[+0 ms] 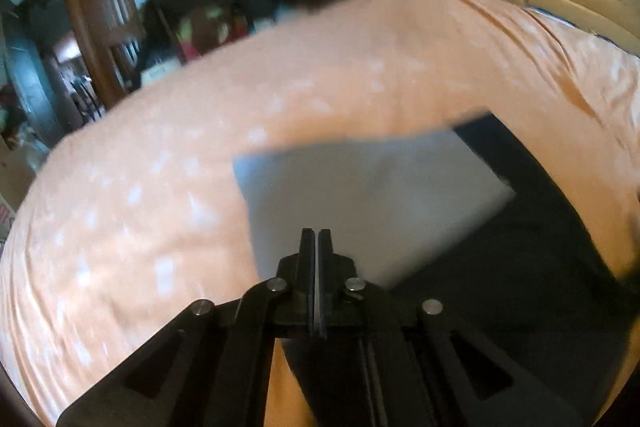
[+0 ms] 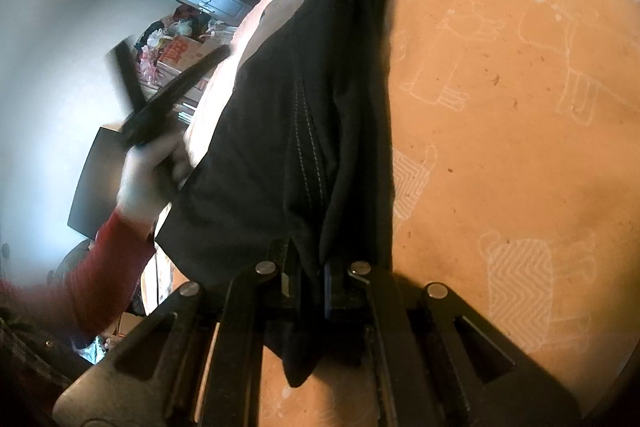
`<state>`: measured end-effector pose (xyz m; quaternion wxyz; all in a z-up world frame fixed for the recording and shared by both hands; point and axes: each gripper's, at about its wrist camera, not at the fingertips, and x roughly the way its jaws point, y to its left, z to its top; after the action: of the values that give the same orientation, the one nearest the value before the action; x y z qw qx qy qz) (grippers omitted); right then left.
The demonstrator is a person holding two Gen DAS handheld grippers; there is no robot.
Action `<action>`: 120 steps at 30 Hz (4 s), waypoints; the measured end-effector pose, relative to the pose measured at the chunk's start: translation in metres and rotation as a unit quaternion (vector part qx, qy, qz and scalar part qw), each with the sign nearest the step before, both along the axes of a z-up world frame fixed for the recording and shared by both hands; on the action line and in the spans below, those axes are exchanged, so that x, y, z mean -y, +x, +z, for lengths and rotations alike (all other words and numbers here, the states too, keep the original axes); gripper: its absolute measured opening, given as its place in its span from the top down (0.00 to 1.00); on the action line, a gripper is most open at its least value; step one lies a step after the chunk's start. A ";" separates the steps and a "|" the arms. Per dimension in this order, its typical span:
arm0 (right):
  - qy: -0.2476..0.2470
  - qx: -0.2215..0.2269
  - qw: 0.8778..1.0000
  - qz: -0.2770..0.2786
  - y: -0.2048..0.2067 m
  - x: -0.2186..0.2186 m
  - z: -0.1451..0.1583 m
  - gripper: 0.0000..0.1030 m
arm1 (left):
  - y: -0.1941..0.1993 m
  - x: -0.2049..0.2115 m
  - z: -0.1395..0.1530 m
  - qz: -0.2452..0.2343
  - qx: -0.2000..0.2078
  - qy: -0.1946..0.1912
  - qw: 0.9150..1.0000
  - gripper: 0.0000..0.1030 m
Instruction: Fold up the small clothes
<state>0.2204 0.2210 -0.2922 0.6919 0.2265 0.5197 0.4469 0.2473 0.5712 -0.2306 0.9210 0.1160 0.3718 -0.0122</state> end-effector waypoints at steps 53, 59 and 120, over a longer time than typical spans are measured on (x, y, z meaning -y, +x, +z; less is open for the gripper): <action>-0.363 0.175 0.902 -0.158 -0.123 0.003 0.036 0.00 | -0.242 -0.060 -0.051 0.260 -0.080 -0.070 0.960 0.00; -0.353 0.191 0.901 -0.165 -0.119 0.002 0.031 0.00 | -0.242 -0.059 -0.052 0.260 -0.076 -0.061 0.961 0.00; -0.344 0.191 0.905 -0.160 -0.106 0.003 0.023 0.00 | -0.238 -0.060 -0.055 0.258 -0.071 -0.063 0.961 0.00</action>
<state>0.1143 0.2185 -0.2688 0.8753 -0.0350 0.4556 0.1582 0.0091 0.6311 -0.2859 0.8693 -0.0429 0.4523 0.1948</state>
